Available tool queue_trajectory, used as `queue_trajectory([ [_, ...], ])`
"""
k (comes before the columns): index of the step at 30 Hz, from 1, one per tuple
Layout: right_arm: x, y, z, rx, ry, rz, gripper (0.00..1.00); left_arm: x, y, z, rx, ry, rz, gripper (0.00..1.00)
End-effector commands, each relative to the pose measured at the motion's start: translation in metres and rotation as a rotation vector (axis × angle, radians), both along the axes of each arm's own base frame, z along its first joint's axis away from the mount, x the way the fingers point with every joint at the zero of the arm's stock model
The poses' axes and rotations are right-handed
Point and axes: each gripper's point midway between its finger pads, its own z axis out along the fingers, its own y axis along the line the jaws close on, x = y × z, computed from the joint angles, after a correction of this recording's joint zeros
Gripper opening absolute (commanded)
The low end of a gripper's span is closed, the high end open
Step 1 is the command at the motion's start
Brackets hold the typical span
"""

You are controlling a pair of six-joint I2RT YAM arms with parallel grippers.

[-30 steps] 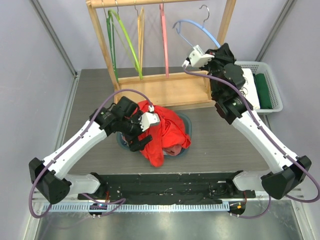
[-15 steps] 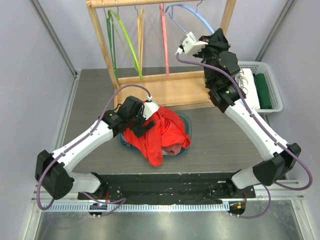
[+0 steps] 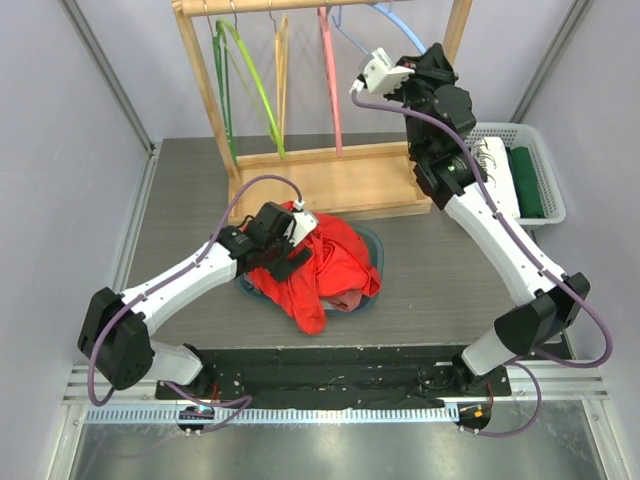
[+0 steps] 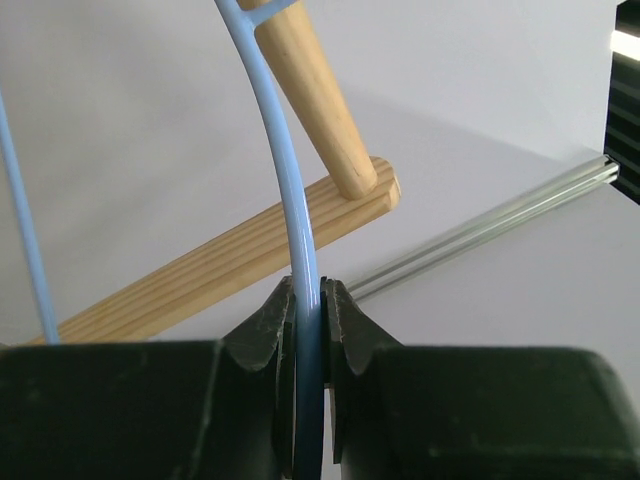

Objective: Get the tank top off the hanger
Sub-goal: Place the hanger at the clothesline.

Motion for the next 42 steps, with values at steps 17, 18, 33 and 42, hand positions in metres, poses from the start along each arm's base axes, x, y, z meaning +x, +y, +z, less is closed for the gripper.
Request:
queue_trajectory([
  [17,0.024,-0.019,-0.005,0.129,-0.021,-0.006,0.02,-0.048,-0.026,0.078,-0.18,0.053,-0.265,1.0],
  [18,0.025,-0.018,-0.009,0.129,-0.012,-0.003,0.02,-0.051,-0.031,0.092,-0.197,0.04,-0.308,1.0],
  [33,0.026,-0.006,-0.05,0.136,0.067,0.009,0.01,-0.062,-0.048,0.153,-0.3,0.045,-0.462,1.0],
  [42,0.017,-0.002,-0.076,0.234,0.118,-0.003,0.21,-0.042,-0.042,0.185,-0.338,-0.032,-0.401,1.0],
])
